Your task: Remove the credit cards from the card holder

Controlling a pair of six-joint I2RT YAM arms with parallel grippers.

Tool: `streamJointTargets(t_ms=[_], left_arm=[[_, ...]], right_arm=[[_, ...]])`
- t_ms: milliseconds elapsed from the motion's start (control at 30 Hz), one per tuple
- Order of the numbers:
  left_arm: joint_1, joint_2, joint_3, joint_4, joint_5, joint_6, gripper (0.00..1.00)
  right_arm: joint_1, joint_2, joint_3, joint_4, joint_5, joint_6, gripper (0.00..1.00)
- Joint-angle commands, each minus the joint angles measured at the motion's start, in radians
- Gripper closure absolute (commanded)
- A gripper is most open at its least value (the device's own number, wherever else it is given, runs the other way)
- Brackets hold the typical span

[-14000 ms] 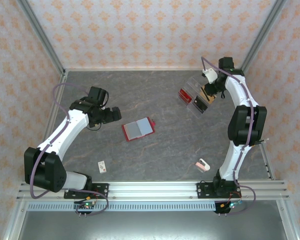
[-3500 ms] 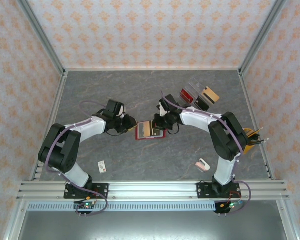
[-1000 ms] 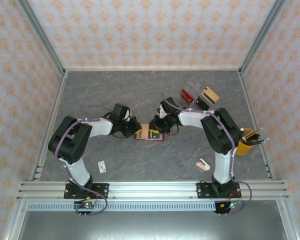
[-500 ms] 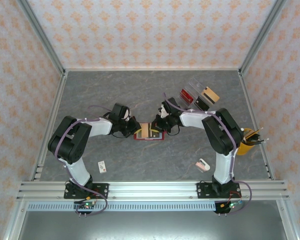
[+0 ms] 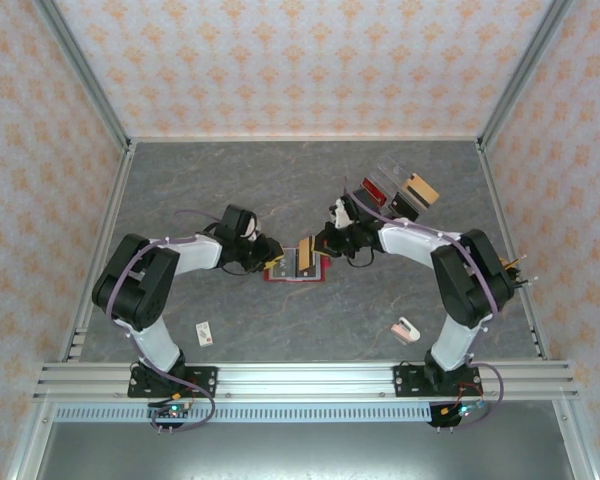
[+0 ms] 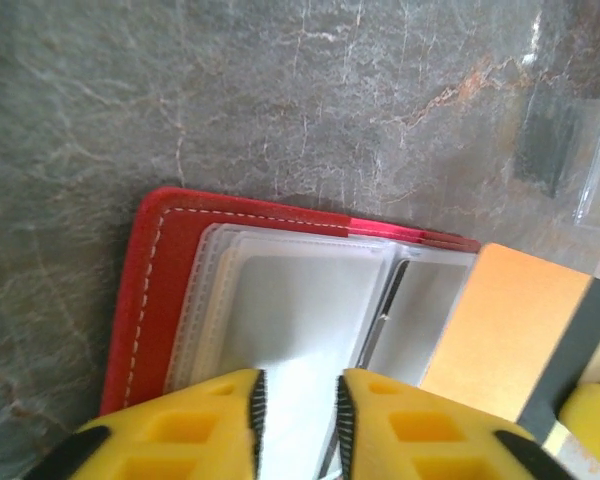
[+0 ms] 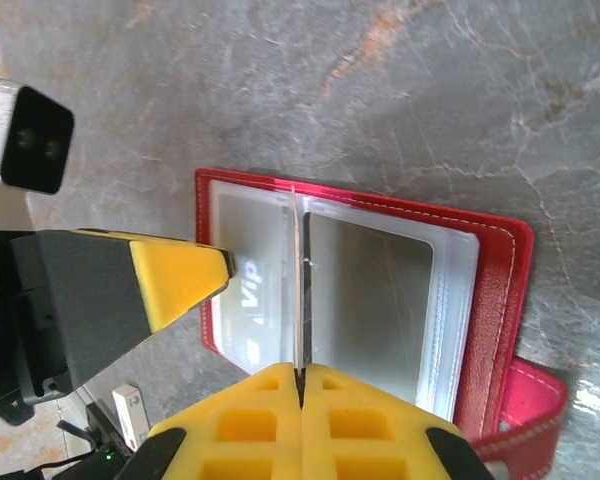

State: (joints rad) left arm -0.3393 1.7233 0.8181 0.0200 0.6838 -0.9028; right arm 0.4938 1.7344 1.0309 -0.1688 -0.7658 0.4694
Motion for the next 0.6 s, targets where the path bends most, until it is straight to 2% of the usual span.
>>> streamJointTargets(t_ms=[0,267,367,567], left_arm=[[0.019,-0.054,-0.006,0.03,0.057,0.005,0.63],[0.038,-0.099,-0.067,0.323,0.221,-0.064,0.4],[0.037,-0.115,-0.078,0.395,0.255,-0.088,0.36],[0.036,-0.116,-0.085,0.545,0.318,-0.159,0.36]], right_arm=[[-0.006,-0.044,-0.003,0.005,-0.048,-0.038,1.0],[-0.023,-0.075,-0.008,0.105,-0.183,0.015,1.0],[-0.049,-0.083,-0.028,0.196,-0.25,0.076,1.0],[-0.086,-0.094,-0.054,0.353,-0.34,0.198,1.0]])
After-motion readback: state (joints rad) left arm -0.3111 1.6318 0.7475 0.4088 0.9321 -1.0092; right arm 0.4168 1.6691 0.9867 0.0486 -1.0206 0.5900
